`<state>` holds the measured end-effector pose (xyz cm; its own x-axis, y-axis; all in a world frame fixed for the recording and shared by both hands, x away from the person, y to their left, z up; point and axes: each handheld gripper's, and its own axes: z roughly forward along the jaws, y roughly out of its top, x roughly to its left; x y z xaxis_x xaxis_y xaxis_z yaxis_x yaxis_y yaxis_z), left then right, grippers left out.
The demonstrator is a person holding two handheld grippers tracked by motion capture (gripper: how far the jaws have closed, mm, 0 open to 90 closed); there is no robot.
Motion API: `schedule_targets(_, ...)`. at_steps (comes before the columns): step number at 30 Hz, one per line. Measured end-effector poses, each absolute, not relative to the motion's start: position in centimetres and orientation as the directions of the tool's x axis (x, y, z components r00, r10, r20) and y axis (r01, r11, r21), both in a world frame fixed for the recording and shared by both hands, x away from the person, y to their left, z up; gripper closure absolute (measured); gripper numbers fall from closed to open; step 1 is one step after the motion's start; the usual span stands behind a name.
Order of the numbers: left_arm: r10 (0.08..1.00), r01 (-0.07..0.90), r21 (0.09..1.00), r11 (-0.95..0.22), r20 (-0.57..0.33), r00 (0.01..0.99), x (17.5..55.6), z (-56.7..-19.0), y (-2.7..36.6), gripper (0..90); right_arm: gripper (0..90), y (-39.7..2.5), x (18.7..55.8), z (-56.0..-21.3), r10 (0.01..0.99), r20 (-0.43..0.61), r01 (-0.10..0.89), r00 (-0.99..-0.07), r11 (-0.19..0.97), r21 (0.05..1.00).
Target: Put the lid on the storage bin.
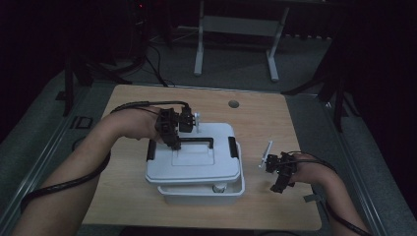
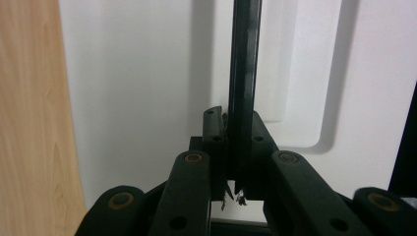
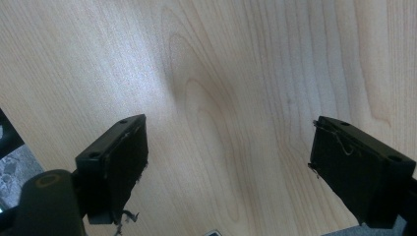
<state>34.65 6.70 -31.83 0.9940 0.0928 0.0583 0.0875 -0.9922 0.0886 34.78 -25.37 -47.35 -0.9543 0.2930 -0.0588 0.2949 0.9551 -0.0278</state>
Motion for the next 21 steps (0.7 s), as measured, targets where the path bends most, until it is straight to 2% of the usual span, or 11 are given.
schedule_targets(14, 0.064, 0.062, 0.062, -0.996, 0.035, 0.997, 34.3, -33.8, 4.8, 83.3, 14.4, -25.3, 34.9, -47.7, 0.295, -0.049, 0.296, -0.954, 0.955, -0.024)
schedule_targets(21, 0.055, 0.054, 0.082, -0.995, 0.016, 0.998, 34.5, -35.1, 4.3, 83.3, 14.4, -25.3, 35.0, -47.8, 0.296, -0.045, 0.297, -0.954, 0.954, -0.029)
